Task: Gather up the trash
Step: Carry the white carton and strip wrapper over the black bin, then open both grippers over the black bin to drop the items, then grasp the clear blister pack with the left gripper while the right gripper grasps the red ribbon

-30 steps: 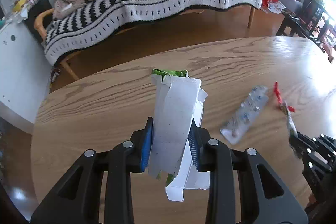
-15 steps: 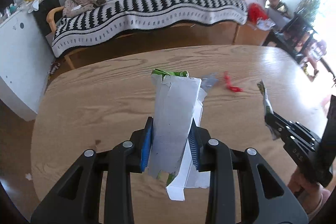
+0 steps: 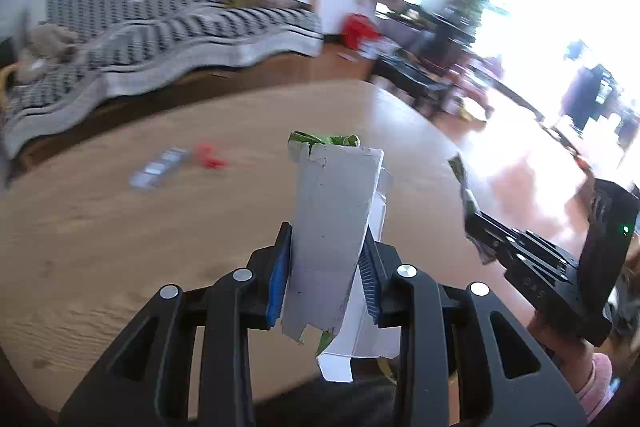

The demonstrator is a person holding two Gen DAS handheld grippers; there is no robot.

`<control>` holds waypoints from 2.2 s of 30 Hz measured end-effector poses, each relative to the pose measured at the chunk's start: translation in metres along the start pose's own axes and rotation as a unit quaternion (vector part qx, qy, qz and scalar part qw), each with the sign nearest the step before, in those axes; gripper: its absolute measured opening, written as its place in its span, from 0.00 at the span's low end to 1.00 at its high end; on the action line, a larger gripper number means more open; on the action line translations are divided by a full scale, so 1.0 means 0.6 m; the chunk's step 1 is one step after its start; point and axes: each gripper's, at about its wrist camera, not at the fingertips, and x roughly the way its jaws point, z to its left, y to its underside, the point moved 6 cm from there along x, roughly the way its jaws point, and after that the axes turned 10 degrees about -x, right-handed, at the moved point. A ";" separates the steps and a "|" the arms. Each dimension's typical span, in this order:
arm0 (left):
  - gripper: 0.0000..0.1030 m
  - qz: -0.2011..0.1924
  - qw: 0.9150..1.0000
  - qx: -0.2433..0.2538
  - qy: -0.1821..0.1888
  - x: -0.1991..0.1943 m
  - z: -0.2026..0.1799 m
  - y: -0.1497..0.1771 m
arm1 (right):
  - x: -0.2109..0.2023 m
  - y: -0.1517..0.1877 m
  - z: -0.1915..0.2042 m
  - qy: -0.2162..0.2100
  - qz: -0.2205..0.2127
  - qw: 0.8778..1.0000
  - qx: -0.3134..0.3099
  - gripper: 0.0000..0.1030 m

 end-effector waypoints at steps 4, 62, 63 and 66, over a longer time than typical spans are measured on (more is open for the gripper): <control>0.30 0.051 0.997 0.009 0.057 0.059 -0.097 0.079 | -0.041 0.073 -0.080 0.033 0.030 0.999 0.025 0.07; 0.94 0.249 0.965 0.034 0.081 0.290 -0.210 0.382 | -0.038 0.361 -0.263 0.090 0.142 0.957 0.234 0.94; 0.94 0.218 0.971 0.021 0.093 0.272 -0.208 0.362 | -0.044 0.356 -0.267 0.102 0.133 0.959 0.229 0.94; 0.94 0.138 0.985 0.006 0.104 0.220 -0.189 0.302 | -0.054 0.331 -0.270 0.141 0.106 0.964 0.199 0.94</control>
